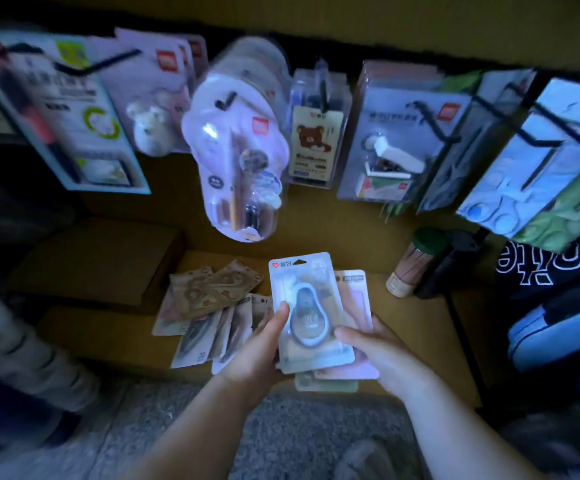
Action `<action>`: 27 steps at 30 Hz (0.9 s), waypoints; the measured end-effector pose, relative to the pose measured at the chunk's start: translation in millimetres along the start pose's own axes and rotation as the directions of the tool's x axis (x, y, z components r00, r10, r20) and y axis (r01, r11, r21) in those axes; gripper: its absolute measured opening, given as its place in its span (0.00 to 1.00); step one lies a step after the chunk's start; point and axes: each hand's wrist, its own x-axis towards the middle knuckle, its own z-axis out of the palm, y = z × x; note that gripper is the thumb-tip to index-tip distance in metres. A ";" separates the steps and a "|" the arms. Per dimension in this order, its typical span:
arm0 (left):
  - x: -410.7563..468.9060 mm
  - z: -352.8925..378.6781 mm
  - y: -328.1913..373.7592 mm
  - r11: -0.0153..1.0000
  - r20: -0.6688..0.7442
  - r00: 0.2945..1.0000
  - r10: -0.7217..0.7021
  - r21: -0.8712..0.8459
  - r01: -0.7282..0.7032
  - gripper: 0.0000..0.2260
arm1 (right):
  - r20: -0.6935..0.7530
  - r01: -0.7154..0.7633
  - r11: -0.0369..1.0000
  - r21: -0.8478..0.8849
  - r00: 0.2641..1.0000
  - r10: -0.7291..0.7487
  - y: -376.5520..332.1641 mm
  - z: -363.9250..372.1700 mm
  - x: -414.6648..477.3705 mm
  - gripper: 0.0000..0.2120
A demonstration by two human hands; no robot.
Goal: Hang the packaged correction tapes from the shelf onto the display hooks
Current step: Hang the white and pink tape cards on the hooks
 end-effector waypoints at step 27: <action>-232.7 67.8 151.1 0.749 -0.070 0.747 0.661 0.012 -0.662 0.13 | -0.083 0.680 0.703 -0.208 0.704 -0.705 -175.5 150.3 -187.7 0.10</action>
